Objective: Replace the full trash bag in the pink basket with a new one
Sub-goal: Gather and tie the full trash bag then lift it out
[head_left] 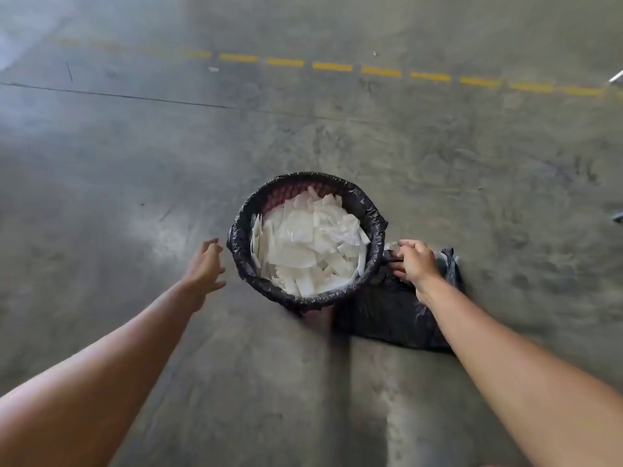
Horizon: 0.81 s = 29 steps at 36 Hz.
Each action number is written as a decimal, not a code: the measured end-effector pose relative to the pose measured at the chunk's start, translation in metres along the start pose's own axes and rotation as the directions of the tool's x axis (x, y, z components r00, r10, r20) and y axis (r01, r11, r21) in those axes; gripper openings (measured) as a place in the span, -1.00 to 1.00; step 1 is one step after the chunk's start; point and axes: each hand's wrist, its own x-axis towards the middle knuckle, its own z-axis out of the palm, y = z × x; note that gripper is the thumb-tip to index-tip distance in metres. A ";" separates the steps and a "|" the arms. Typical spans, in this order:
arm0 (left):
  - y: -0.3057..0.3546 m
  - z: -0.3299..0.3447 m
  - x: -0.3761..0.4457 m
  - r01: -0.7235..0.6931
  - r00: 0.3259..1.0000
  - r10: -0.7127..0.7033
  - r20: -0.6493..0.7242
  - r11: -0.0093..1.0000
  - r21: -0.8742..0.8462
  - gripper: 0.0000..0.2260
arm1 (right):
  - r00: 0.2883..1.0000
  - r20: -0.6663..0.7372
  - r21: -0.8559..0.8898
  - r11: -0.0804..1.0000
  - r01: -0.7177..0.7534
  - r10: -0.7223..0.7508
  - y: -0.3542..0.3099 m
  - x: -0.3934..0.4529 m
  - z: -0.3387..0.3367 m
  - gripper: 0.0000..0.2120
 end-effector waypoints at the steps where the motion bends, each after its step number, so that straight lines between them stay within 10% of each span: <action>1: -0.004 0.006 0.009 0.020 1.000 -0.018 0.022 0.998 -0.054 -0.67 | 1.000 0.008 0.014 1.000 0.013 -0.013 0.004 0.013 0.005 -0.70; 11: -0.023 0.016 0.069 -0.019 0.986 0.067 0.151 0.956 -0.294 -0.86 | 0.978 0.188 0.264 0.954 -0.141 0.092 -0.005 0.062 0.031 -0.74; 24: -0.015 0.004 0.074 -0.261 0.960 0.265 -0.093 0.964 0.053 -0.83 | 0.996 0.087 0.244 0.970 -0.017 -0.004 -0.029 0.064 0.012 -0.83; 29: -0.012 -0.004 0.055 -0.007 0.984 0.033 0.176 0.990 -0.144 -0.82 | 0.972 0.210 0.127 0.983 -0.130 0.101 -0.031 0.052 0.005 -0.89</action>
